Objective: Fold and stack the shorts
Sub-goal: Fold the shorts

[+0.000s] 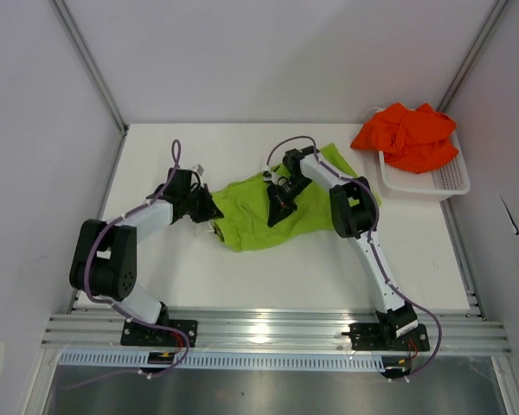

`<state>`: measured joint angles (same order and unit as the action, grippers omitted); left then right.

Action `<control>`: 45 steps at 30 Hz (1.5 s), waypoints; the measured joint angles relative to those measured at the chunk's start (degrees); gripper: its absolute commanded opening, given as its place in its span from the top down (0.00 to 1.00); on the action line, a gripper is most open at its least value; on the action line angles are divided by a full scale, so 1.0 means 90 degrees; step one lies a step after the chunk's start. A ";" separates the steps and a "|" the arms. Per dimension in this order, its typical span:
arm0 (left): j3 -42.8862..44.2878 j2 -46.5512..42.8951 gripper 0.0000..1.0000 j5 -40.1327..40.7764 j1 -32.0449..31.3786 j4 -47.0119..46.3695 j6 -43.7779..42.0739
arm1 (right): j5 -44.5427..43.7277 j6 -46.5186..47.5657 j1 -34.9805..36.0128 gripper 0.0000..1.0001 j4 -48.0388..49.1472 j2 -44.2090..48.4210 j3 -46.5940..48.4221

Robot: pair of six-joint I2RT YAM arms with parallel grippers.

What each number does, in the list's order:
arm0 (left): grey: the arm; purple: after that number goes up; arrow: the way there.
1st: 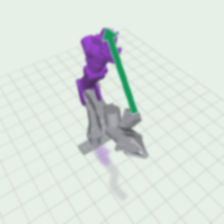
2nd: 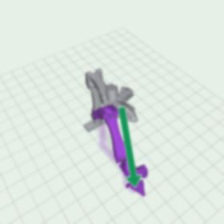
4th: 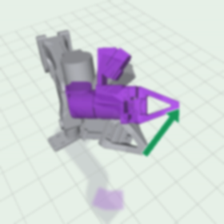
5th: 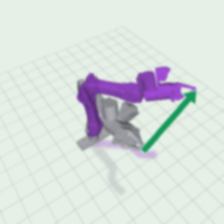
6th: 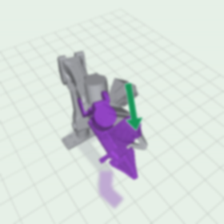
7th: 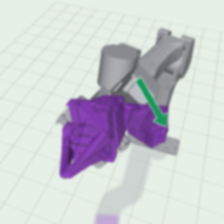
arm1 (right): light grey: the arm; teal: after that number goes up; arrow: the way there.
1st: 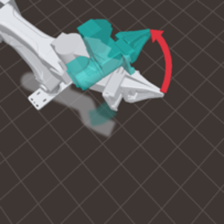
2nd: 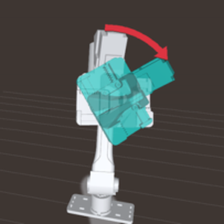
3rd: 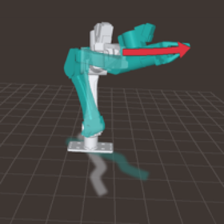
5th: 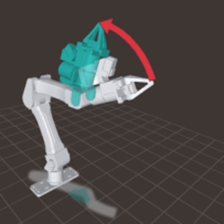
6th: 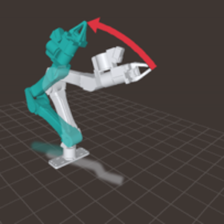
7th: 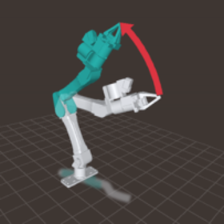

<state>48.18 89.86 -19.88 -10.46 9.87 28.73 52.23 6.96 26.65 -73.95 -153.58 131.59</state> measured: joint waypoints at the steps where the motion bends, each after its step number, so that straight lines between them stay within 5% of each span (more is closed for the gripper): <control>1: 0.0194 0.0102 1.00 0.0051 0.0000 0.0119 -0.0044 | 0.0087 0.0032 -0.0036 0.99 -0.0053 -0.0046 0.0000; 5: 0.0804 0.0352 1.00 0.0260 0.0010 0.0515 -0.0153 | 0.0617 0.0172 -0.0134 1.00 0.0046 -0.0100 -0.0318; 9: 0.1625 0.0704 1.00 0.0423 0.0136 0.1001 -0.0386 | 0.1173 -0.0138 -0.0109 1.00 0.1469 0.0716 -0.2130; 14: 0.2671 0.1379 1.00 -0.0204 0.0661 0.1341 -0.1069 | 0.1338 -0.2205 0.0393 1.00 0.4702 0.2203 -0.5056; 20: 0.3733 0.1967 0.99 -0.0670 0.1115 0.2295 -0.2288 | 0.0651 -0.4459 0.1515 1.00 0.6853 0.2523 -0.5620; 26: 0.4167 0.2157 0.98 -0.0437 0.1030 0.2849 -0.3045 | 0.0160 -0.5127 0.1455 1.00 0.7264 0.2535 -0.5600; 39: 0.4743 0.2936 1.00 0.1001 0.0061 0.3796 -0.3582 | 0.0248 -0.4520 -0.0112 1.00 0.6572 0.2557 -0.5489; 45: 0.4945 0.2939 1.00 0.1214 0.0073 0.3925 -0.3648 | 0.0221 -0.4505 -0.0165 0.80 0.6098 0.2676 -0.5430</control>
<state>92.68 116.31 -8.95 -9.80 45.19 -4.10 54.22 -33.58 25.17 -19.07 -129.49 82.72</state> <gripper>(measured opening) 0.045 0.145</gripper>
